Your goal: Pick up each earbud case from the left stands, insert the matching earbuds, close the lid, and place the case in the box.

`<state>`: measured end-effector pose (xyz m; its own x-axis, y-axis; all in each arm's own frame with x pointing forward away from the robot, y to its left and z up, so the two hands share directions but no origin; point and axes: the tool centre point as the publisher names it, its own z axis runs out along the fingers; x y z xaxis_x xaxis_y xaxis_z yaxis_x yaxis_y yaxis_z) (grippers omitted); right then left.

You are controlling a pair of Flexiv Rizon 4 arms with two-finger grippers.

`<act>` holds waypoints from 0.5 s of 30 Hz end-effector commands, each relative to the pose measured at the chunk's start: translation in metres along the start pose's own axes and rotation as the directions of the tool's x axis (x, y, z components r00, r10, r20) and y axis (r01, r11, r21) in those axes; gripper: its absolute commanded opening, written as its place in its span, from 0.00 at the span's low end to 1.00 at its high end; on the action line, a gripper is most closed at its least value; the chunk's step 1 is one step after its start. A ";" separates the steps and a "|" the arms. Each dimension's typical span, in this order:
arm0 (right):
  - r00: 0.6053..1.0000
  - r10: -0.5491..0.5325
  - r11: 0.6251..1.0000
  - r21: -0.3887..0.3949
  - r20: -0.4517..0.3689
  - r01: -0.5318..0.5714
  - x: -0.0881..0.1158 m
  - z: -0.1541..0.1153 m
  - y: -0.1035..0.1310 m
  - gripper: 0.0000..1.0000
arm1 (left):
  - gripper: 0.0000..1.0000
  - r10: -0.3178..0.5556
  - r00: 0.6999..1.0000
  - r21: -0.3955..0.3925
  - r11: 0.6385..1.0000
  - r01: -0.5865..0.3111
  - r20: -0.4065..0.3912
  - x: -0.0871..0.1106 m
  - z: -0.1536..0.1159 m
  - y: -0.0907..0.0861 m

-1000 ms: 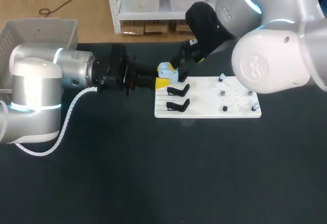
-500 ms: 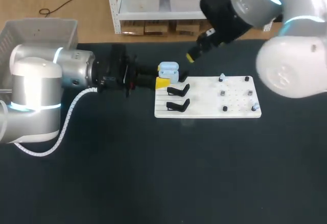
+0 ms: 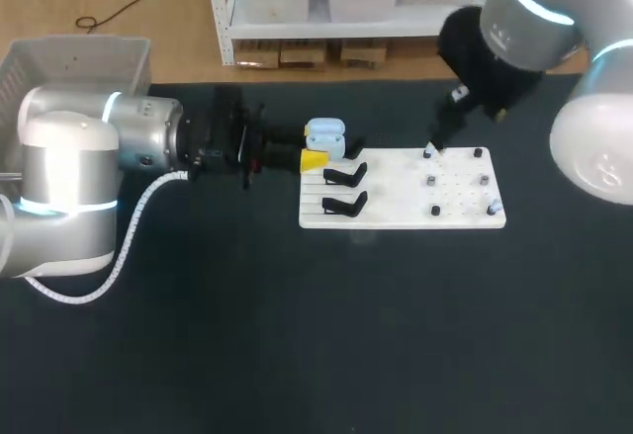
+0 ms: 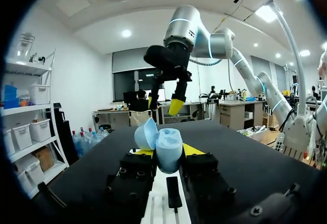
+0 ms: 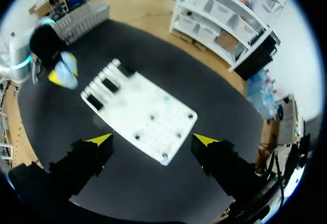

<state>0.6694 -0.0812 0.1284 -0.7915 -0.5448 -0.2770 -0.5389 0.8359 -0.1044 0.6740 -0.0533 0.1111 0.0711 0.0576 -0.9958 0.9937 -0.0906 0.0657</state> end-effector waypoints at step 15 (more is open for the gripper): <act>0.953 0.167 0.985 0.083 -0.255 -0.150 0.054 0.036 -0.020 1.00 | 0.00 0.002 1.000 -0.003 1.000 -0.002 0.001 0.000 -0.001 -0.001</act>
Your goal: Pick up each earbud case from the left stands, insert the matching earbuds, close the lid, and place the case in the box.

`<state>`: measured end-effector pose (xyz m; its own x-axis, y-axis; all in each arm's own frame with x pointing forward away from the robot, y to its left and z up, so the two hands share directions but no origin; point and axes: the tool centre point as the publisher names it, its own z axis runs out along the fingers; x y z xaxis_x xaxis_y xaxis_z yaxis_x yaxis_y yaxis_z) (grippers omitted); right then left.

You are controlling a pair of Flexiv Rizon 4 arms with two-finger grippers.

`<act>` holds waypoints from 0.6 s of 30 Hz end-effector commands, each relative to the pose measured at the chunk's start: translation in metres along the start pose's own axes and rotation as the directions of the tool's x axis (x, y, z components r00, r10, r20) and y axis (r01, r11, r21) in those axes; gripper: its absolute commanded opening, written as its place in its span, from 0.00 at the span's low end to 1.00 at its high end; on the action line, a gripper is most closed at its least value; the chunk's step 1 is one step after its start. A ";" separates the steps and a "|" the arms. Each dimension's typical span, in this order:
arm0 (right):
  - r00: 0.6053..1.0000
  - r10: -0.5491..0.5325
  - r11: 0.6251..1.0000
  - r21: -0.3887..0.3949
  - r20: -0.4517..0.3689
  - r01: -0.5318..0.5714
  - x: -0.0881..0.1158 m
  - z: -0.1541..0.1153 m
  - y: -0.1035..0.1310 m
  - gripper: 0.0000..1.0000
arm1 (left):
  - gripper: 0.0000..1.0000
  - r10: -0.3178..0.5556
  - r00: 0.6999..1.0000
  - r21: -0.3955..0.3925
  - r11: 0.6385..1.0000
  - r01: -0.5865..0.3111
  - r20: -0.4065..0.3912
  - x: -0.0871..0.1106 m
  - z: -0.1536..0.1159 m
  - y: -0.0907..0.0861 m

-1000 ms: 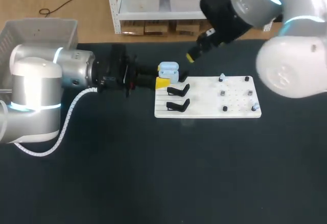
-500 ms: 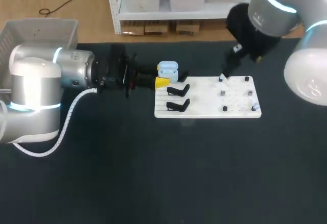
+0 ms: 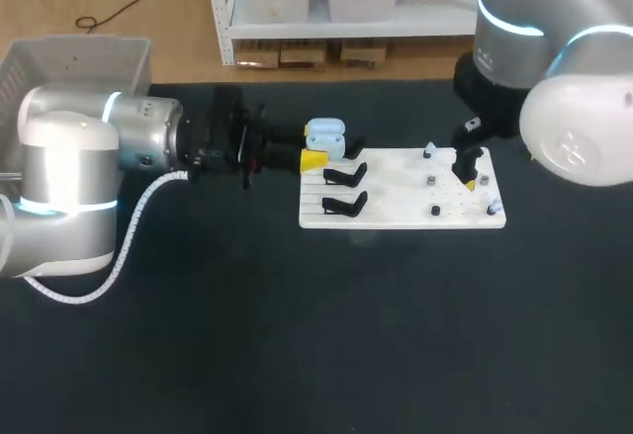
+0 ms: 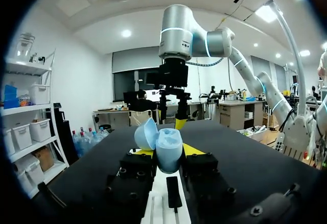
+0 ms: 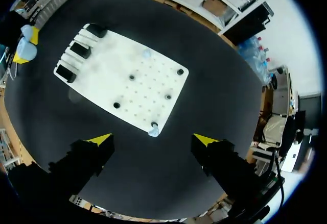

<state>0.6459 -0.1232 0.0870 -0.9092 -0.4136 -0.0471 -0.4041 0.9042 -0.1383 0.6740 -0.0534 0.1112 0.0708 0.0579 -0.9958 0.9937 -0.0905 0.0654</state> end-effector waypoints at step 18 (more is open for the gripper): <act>0.998 0.051 0.998 -0.019 -0.047 -0.052 0.020 0.044 0.008 0.62 | 0.00 0.003 1.000 -0.003 1.000 -0.003 0.001 0.000 -0.001 -0.001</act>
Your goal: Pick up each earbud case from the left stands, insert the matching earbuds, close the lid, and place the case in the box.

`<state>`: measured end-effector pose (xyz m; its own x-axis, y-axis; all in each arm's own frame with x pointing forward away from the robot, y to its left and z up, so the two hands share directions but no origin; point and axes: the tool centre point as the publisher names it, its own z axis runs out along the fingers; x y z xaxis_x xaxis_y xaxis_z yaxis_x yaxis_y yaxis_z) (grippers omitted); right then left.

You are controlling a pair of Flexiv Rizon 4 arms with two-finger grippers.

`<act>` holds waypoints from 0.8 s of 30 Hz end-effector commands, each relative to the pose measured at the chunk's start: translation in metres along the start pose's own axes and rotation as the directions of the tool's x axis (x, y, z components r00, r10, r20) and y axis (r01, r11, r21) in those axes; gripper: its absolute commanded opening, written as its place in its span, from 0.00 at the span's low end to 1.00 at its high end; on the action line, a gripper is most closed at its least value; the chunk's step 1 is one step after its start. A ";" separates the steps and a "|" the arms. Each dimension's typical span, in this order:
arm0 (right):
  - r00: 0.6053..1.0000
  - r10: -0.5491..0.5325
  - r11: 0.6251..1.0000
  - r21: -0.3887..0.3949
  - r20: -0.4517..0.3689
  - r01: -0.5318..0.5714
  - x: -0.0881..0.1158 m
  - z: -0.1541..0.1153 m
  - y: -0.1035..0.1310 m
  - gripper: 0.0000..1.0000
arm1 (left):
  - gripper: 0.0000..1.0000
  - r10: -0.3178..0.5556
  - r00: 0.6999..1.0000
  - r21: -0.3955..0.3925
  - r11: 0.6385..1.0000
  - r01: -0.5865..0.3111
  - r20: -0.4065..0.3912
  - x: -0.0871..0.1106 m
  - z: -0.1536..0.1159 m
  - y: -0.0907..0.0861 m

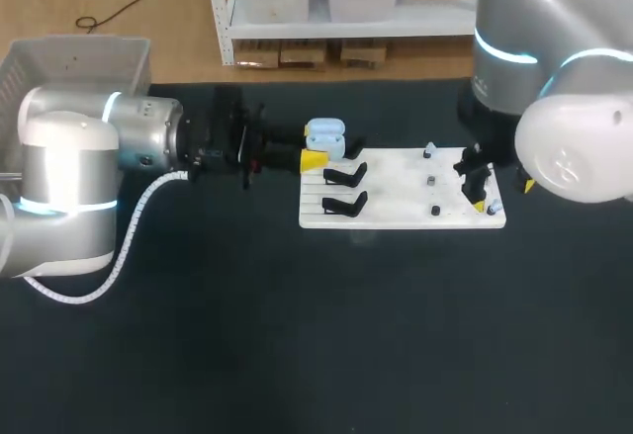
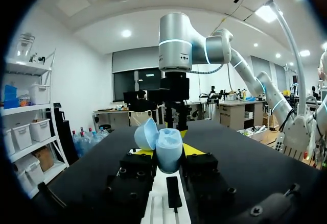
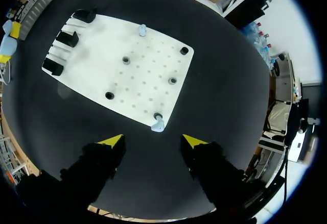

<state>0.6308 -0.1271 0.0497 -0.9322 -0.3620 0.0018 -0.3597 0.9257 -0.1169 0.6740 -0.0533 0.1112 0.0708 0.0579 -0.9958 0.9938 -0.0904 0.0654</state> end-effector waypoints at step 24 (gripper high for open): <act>0.999 0.001 0.999 0.035 0.035 -0.002 -0.006 0.031 -0.007 0.35 | 0.00 0.003 1.000 -0.003 1.000 -0.003 0.002 0.000 -0.001 -0.001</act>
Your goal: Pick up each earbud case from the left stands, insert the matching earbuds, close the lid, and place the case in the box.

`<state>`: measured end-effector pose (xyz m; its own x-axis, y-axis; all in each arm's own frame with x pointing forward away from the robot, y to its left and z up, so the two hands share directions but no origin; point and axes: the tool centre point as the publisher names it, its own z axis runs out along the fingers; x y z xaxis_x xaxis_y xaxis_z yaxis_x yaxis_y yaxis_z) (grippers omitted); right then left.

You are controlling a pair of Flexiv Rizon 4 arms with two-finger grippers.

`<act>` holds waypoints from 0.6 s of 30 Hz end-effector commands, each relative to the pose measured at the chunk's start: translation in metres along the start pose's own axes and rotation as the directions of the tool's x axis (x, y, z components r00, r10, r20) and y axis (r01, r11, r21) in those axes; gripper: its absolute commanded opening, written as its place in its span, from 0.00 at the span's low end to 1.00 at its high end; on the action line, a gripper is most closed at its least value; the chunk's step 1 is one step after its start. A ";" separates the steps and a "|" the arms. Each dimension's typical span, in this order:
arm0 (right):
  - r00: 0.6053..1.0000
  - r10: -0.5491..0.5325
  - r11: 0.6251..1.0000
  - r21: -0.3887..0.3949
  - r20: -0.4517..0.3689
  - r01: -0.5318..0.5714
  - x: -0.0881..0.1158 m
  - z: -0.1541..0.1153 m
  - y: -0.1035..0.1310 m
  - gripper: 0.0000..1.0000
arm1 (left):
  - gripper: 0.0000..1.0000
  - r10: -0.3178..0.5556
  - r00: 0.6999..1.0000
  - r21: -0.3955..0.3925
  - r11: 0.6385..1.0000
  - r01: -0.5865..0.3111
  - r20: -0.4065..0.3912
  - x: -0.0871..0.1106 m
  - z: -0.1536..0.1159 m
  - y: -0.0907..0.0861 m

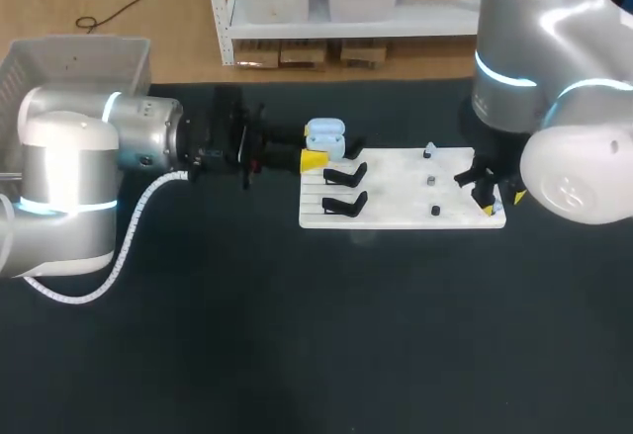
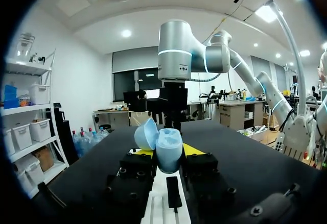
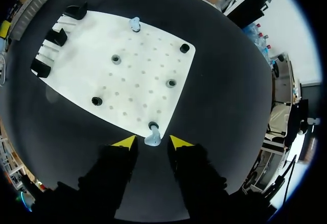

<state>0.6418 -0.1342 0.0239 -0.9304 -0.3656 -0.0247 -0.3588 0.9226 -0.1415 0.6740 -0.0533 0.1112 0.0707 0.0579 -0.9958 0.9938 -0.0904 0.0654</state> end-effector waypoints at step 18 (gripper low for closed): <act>1.000 -0.009 0.999 0.035 0.023 0.008 0.000 0.010 0.000 0.29 | 0.00 0.003 1.000 -0.002 1.000 -0.003 0.001 0.000 -0.001 -0.001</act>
<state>0.6441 -0.1356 0.0154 -0.9253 -0.3773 -0.0377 -0.3658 0.9144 -0.1735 0.6740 -0.0533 0.1112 0.0707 0.0579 -0.9958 0.9938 -0.0904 0.0653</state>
